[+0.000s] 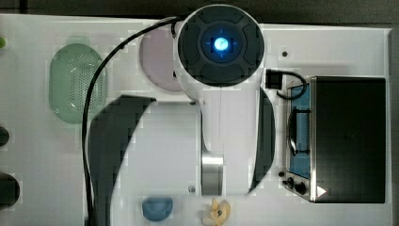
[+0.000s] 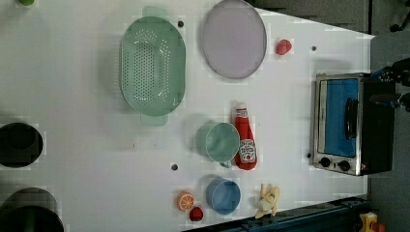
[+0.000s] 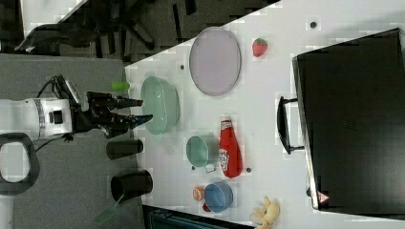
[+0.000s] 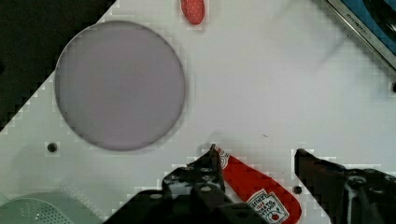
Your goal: Flap open oven.
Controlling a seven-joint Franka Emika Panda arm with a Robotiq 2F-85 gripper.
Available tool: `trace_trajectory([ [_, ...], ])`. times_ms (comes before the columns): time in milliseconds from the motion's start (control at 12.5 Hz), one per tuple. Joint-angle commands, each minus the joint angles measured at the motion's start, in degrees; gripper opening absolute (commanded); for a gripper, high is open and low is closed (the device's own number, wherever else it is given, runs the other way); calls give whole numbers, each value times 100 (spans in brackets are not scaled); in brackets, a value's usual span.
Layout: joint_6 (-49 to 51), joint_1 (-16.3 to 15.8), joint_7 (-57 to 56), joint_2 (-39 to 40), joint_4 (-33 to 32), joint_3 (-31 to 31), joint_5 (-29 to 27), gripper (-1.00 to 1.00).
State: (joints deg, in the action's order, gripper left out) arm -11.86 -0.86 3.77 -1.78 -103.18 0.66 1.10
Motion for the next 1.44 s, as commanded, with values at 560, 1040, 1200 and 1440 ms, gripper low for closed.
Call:
trace_trajectory([
  [560,826,232,313,-1983,-1291,206,-168,65],
  [1040,826,272,313,-1940,-1375,303,-157,-65],
  [1200,780,305,282,-1862,-1465,391,-153,-65],
  [1440,456,348,-401,-1650,-1574,605,-11,-65],
])
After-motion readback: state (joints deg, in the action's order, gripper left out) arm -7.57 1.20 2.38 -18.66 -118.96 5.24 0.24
